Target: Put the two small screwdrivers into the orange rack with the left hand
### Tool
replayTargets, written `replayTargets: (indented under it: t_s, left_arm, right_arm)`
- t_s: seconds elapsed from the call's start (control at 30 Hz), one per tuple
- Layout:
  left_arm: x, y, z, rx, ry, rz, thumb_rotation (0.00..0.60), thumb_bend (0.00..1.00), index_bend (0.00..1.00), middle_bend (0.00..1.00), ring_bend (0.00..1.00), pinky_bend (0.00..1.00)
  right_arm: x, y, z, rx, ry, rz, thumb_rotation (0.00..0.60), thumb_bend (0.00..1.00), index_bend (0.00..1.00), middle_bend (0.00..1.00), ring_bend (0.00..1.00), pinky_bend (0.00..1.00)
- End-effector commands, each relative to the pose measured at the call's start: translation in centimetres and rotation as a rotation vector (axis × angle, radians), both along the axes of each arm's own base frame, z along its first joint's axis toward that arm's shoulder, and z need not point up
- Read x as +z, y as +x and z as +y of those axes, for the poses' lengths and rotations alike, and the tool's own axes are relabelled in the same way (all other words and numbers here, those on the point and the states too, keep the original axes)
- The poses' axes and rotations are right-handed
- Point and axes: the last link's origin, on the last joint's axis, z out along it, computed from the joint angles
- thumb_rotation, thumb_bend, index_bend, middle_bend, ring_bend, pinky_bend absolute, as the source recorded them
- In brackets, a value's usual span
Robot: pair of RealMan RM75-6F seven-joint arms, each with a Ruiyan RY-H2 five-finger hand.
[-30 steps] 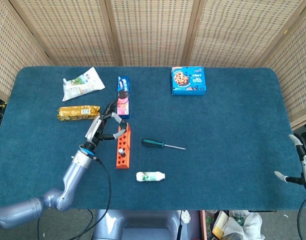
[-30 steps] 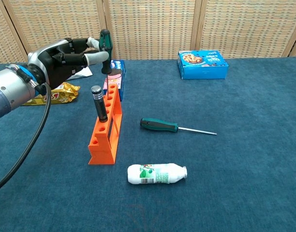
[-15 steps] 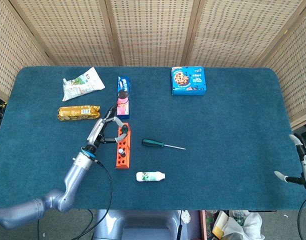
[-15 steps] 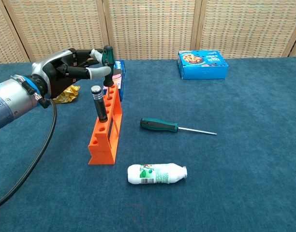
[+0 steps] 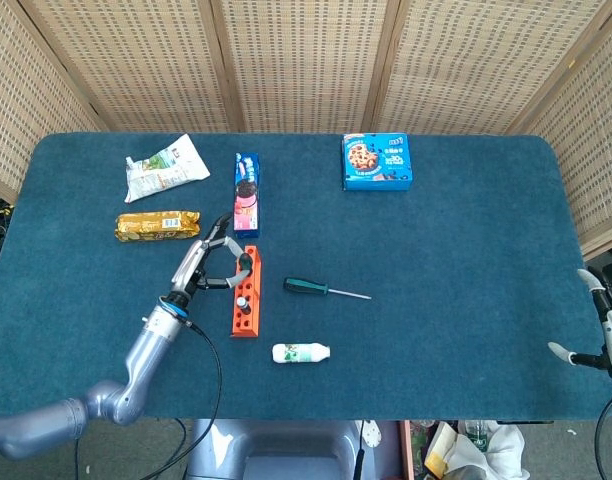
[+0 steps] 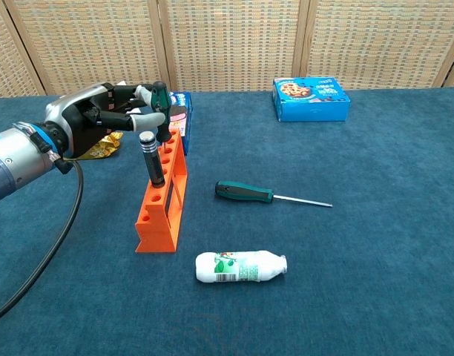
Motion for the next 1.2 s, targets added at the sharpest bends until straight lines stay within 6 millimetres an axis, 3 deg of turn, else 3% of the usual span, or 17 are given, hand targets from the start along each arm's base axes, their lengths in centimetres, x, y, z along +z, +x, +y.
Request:
replayTargets:
  t_s: [0.03, 0.53, 0.93, 1.1, 1.2]
  left_arm:
    - [-0.03, -0.02, 0.02, 0.0, 0.001, 0.003, 0.6, 0.59, 0.67, 0.0, 0.0, 0.0]
    - [-0.18, -0.14, -0.07, -0.006, -0.005, 0.032, 0.6, 0.6, 0.54, 0.0, 0.0, 0.0]
    - [-0.14, -0.3, -0.04, -0.001, -0.001, 0.031, 0.6, 0.48, 0.49, 0.0, 0.0, 0.0]
    - [0.01, -0.36, -0.13, -0.006, 0.004, 0.038, 0.6, 0.31, 0.45, 0.0, 0.0, 0.0]
    - [0.09, -0.35, -0.16, -0.007, 0.006, 0.039, 0.6, 0.29, 0.44, 0.0, 0.0, 0.0]
  right_arm:
    - [-0.02, 0.02, 0.0, 0.0, 0.0, 0.0, 0.6, 0.0, 0.0, 0.0, 0.0, 0.0]
    - [0.06, 0.03, 0.01, 0.0, -0.003, -0.004, 0.6, 0.0, 0.0, 0.0, 0.0, 0.0]
    - [0.05, 0.03, 0.0, 0.0, -0.004, -0.004, 0.6, 0.0, 0.0, 0.0, 0.0, 0.0]
    - [0.05, 0.06, 0.01, 0.0, -0.004, -0.004, 0.6, 0.0, 0.0, 0.0, 0.0, 0.0]
    - [0.05, 0.07, 0.03, 0.001, -0.004, -0.004, 0.6, 0.0, 0.0, 0.0, 0.0, 0.0]
